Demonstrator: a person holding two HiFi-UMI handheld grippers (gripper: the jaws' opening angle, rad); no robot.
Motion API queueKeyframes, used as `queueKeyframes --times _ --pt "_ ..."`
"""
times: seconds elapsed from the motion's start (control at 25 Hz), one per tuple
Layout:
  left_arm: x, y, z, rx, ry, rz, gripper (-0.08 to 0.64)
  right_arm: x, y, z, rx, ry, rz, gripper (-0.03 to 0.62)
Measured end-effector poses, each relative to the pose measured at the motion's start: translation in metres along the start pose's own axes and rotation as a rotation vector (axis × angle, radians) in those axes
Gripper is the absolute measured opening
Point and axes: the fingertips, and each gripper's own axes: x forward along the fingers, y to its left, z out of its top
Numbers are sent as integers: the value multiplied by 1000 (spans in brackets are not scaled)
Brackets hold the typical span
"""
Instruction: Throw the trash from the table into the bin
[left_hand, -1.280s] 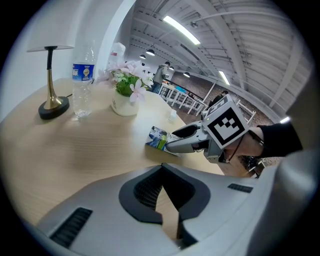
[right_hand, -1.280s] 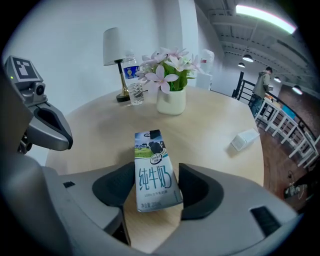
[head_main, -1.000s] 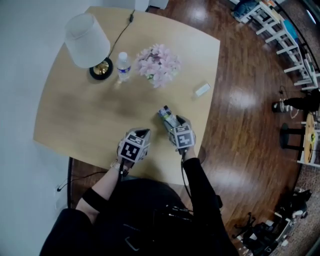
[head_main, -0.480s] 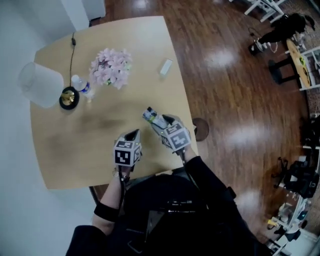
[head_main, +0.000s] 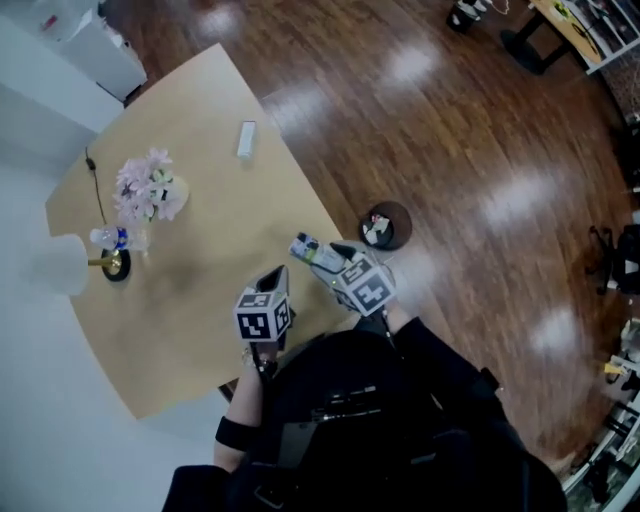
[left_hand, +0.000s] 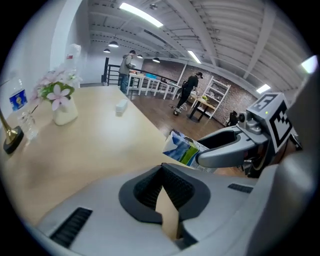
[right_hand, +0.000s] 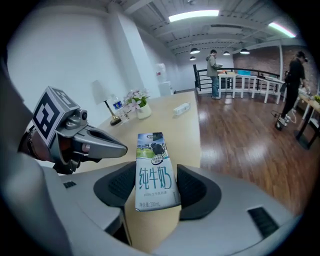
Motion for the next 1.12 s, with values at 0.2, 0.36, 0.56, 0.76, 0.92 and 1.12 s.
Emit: queueKeyframes --times 0.2,0.36,0.56,0.76,0.92,1.12 --pt "41 -77 19 98 38 -52 0 -49 -62 -43 121 -31 -50 265" --pt "77 -130 29 175 80 -97 0 -77 -115 -79 220 -55 -113 265" --pt "116 -185 35 249 120 -158 0 -103 -159 -122 317 -41 -148 265" --pt "148 -223 30 292 165 -185 0 -111 -196 -153 365 -34 -165 265" --pt "178 -233 19 289 199 -181 0 -92 -230 -181 398 -6 -189 265" --pt "223 -239 4 274 231 -171 2 -43 -276 -215 438 59 -207 265"
